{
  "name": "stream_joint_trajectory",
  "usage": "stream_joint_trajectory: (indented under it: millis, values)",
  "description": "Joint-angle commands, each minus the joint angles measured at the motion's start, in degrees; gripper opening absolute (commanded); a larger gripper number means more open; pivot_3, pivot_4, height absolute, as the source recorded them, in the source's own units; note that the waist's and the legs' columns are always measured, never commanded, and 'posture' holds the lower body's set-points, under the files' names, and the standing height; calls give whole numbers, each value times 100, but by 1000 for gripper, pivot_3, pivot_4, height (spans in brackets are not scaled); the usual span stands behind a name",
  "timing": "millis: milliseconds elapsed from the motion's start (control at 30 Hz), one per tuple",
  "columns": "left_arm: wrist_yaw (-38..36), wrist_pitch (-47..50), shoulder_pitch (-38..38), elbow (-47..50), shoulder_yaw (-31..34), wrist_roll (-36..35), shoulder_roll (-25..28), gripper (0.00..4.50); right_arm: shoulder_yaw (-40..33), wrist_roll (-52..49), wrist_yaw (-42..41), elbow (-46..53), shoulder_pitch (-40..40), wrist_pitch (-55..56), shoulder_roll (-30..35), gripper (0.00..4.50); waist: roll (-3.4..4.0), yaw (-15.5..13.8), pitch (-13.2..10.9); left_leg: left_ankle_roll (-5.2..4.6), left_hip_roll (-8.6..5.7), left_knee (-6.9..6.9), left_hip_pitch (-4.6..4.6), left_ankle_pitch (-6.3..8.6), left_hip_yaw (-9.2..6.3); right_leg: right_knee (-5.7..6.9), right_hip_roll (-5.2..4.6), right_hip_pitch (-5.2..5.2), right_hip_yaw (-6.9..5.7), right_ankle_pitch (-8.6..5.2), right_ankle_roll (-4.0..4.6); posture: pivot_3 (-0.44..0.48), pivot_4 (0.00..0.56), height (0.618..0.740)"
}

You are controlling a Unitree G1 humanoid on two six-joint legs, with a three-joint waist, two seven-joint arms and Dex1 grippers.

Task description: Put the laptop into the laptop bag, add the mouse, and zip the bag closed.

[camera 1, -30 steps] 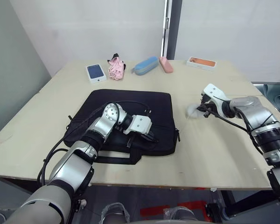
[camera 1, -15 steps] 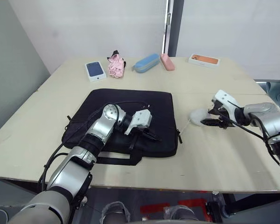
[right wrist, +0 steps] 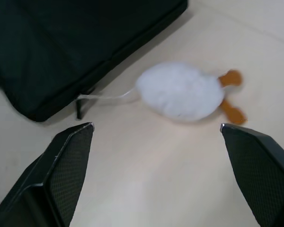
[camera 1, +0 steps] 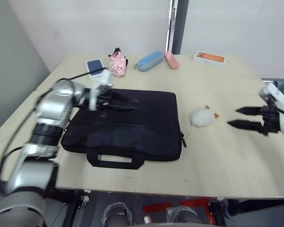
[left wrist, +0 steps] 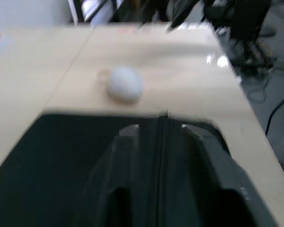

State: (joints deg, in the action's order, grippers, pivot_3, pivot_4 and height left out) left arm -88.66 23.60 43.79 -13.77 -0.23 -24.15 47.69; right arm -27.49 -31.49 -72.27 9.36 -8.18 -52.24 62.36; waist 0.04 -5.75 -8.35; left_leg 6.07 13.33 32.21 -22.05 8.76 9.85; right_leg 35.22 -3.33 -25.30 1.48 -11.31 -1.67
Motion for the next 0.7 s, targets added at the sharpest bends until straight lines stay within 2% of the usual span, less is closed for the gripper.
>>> stream_joint_trajectory:
  millis: [33, 133, 200, 267, 333, 500, 700]
  values:
    - [-281, -118, -169, -601, 560, 38, 886, 3306, -1131, -234, -89, 467, 389, 173, 55, 4500, 0, 2, 0, 1, 0, 5, 0, 0, -1, 2, -1, 1, -1, 0, 0, 0, 150, 740]
    - [-361, -222, -649, -1254, 756, 127, 1735, 4361, -1680, -432, -108, 714, 779, 78, -17, 4500, 0, 17, 0, 31, -1, 12, 10, 21, 1, 9, -2, 8, 2, -1, -2, 0, 150, 740]
    - [-383, -496, -998, -1650, 903, 146, 2117, 4435, -1880, -512, -113, 842, 1017, 56, -36, 4500, 0, 14, 1, 49, -1, 12, 12, 32, 1, 9, -4, 12, 3, -6, -11, 0, 150, 740]
    - [-383, -432, -1517, -1892, 896, -51, 2558, 4435, -2005, -586, -131, 959, 1239, 58, -48, 4500, 0, 0, 1, 49, -2, 13, 12, 32, 0, 10, -8, 12, 2, -7, -12, 0, 150, 740]
    - [-384, -294, -1752, -2246, 1064, -149, 2774, 4435, -2130, -733, -96, 1107, 1383, -9, -88, 4500, -1, -24, 1, 49, -2, 14, 12, 32, -2, 10, -8, 13, 1, -7, -12, 0, 150, 740]
    - [-350, -12, -2047, -2853, 1766, -412, 2882, 4435, -2476, -967, -21, 1481, 1868, -86, -334, 4500, -9, -110, 5, 49, -2, 20, 12, 32, -6, 18, -10, 16, -4, -8, -12, 0, 150, 740]
    - [-132, -7, -2133, -2688, 2001, -407, 2682, 4435, -2423, -1205, 227, 1574, 1959, -124, -408, 4500, -9, -107, 5, 49, -3, 34, 19, 33, -7, 35, -13, 19, 0, -8, -13, 0, 150, 740]
